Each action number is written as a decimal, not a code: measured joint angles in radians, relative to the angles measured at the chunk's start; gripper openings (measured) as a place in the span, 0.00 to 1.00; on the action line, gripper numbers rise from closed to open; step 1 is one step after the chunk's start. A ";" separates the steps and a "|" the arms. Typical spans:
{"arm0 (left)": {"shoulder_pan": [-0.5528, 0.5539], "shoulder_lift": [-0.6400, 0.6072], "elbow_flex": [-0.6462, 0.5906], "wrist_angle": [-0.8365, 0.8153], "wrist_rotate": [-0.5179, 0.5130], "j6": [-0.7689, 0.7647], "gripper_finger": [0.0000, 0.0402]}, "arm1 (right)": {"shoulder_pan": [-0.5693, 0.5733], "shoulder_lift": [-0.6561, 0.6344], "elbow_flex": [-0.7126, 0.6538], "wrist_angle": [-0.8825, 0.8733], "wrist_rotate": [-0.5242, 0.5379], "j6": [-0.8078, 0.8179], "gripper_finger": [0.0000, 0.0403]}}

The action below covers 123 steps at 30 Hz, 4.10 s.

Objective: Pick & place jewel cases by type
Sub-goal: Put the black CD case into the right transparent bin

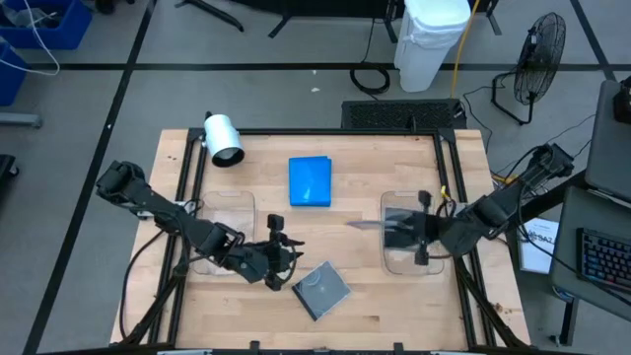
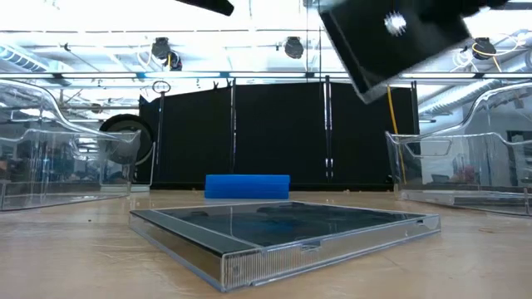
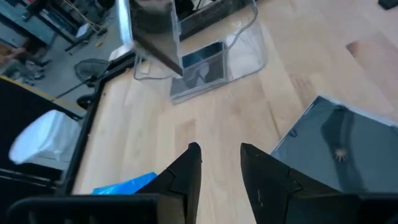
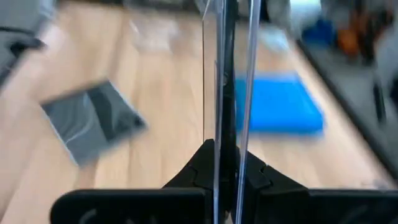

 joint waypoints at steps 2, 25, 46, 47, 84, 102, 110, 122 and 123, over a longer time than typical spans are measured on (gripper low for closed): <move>-0.003 0.000 0.000 -0.004 -0.004 0.000 0.30 | 0.000 0.023 0.028 -0.156 0.000 0.167 0.03; 0.001 0.000 0.000 -0.078 -0.051 -0.059 0.30 | -0.012 0.143 0.480 -0.673 -0.302 0.369 0.03; 0.000 0.000 0.000 -0.103 -0.050 -0.085 0.30 | -0.041 0.262 0.196 -0.952 -0.492 0.668 0.03; 0.000 0.000 0.000 -0.103 -0.050 -0.085 0.30 | -0.040 0.273 0.187 -0.944 -0.490 0.667 0.03; -0.001 0.000 -0.001 -0.104 -0.049 -0.085 0.30 | -0.135 0.338 0.144 -0.981 -0.387 0.738 0.03; -0.001 0.000 -0.001 -0.105 -0.047 -0.085 0.30 | -0.152 0.338 0.059 -0.861 -0.493 0.704 0.18; -0.001 0.000 -0.001 -0.131 -0.046 -0.107 0.30 | -0.151 0.338 0.059 -0.788 -0.508 0.687 0.40; 0.000 0.000 -0.001 -0.132 -0.022 -0.110 0.30 | -0.151 0.328 0.061 -0.744 -0.682 0.694 0.60; 0.000 0.000 -0.001 -0.132 -0.022 -0.110 0.30 | -0.151 0.324 0.062 -0.735 -0.701 0.697 0.60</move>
